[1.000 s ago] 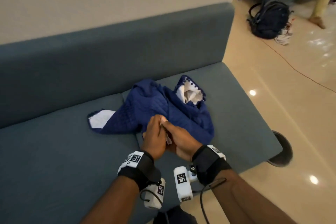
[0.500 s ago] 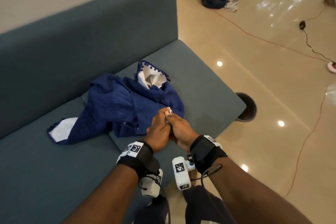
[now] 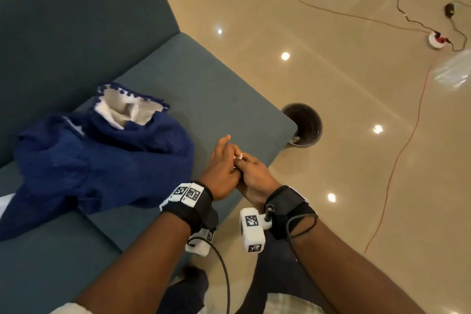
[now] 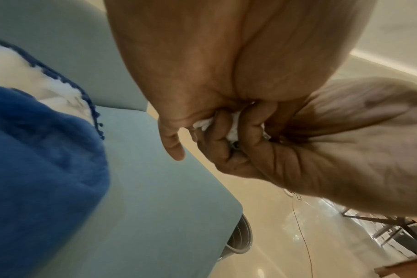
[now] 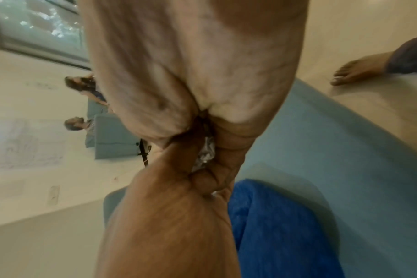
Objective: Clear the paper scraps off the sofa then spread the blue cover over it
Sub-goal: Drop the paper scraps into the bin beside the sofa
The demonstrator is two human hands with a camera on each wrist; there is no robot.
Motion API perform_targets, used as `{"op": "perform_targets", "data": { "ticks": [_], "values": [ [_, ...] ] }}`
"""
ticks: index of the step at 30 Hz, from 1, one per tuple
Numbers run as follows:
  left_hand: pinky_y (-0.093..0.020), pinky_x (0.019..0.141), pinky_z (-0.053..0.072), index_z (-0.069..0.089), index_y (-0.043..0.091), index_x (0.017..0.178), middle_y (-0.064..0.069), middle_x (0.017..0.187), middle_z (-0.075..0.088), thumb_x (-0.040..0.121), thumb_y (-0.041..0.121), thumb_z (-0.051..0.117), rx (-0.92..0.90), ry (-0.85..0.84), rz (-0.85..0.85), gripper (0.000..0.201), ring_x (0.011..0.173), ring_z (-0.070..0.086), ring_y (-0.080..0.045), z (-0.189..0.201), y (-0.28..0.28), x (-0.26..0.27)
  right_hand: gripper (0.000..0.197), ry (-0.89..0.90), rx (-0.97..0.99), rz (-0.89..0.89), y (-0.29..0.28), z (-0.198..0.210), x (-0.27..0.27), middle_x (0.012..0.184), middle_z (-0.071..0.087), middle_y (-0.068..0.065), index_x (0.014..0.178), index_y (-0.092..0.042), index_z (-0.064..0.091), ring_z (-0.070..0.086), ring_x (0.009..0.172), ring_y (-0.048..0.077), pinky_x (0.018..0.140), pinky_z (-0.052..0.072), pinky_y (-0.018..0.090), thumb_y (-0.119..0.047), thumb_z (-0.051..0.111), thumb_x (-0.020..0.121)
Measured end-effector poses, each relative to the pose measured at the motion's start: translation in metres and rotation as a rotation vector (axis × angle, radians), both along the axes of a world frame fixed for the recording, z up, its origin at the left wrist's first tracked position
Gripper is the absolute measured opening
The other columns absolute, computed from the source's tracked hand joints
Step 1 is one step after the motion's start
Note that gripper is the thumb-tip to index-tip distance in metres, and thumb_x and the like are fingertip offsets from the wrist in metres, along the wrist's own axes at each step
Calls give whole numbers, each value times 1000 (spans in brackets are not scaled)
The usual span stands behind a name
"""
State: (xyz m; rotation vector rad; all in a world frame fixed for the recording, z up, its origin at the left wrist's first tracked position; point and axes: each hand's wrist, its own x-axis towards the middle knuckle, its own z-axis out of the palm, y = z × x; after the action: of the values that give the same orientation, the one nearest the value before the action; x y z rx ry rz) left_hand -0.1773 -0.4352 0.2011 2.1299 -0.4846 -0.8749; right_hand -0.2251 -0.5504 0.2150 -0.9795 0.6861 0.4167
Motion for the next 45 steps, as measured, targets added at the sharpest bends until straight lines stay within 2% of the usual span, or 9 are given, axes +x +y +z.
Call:
{"op": "perform_targets", "data": {
  "ticks": [6, 11, 14, 19, 22, 26, 33, 40, 45],
  "values": [
    [-48, 123, 23, 39, 19, 138, -13, 163, 12, 95, 26, 53, 20, 45, -30, 45, 153, 16, -34, -57, -146, 17, 28, 36, -51, -84, -150, -56, 18, 104, 76, 10, 113, -6, 68, 72, 99, 22, 83, 61, 28, -1, 41, 108],
    [-52, 120, 30, 26, 49, 139, 4, 166, 6, 96, 43, 57, -30, 133, -163, 54, 153, 18, -28, -107, -262, 45, 27, 48, -47, -166, -277, -116, 34, 112, 73, 12, 127, -2, 62, 71, 101, 23, 87, 61, 33, -10, 42, 111],
    [-57, 116, 33, 39, 40, 143, 1, 159, 25, 91, 53, 48, 1, 83, -189, 55, 147, 29, -26, -141, -310, 66, 35, 108, -65, -230, -342, -161, 46, 124, 67, 18, 138, 2, 57, 64, 112, 29, 93, 59, 37, -15, 45, 110],
    [-52, 107, 41, 60, 23, 120, 0, 135, 55, 86, 49, 56, 83, -52, -36, 42, 129, 47, -25, -204, -327, 96, 16, 246, -140, -440, -403, -245, 66, 111, 64, 11, 119, -5, 60, 64, 102, 24, 85, 63, 37, -10, 49, 109],
    [-48, 104, 40, 65, 21, 110, 2, 128, 59, 85, 44, 63, 132, -94, 52, 34, 127, 47, -25, -235, -320, 105, 9, 307, -189, -429, -417, -301, 77, 119, 61, 13, 105, -12, 61, 59, 116, 29, 102, 55, 46, -9, 53, 107],
    [-39, 89, 33, 68, 23, 105, 6, 124, 56, 84, 33, 75, 156, -258, 38, 24, 122, 45, -22, -254, -321, 107, 23, 363, -184, -448, -424, -360, 96, 135, 62, 15, 128, -13, 59, 63, 118, 31, 78, 60, 39, -18, 59, 105],
    [-36, 81, 26, 64, 28, 88, 11, 110, 53, 81, 38, 75, 224, -346, 130, 17, 112, 47, -19, -268, -336, 107, 67, 527, -300, -308, -439, -407, 110, 123, 66, 6, 131, -18, 60, 69, 100, 26, 79, 65, 45, -59, 80, 81],
    [-34, 79, 23, 61, 27, 81, 13, 103, 55, 82, 34, 71, 219, -352, 165, 12, 106, 47, -16, -271, -341, 110, 11, 570, -355, -373, -450, -399, 110, 98, 65, 1, 92, -27, 65, 66, 97, 17, 91, 61, 37, -32, 74, 95],
    [-35, 81, 24, 63, 26, 81, 13, 101, 57, 84, 34, 71, 194, -289, 165, 12, 106, 47, -15, -269, -337, 117, 13, 443, -375, -330, -437, -376, 123, 77, 63, -3, 92, -20, 65, 62, 71, 12, 60, 52, 26, -29, 63, 101]
  ]
}}
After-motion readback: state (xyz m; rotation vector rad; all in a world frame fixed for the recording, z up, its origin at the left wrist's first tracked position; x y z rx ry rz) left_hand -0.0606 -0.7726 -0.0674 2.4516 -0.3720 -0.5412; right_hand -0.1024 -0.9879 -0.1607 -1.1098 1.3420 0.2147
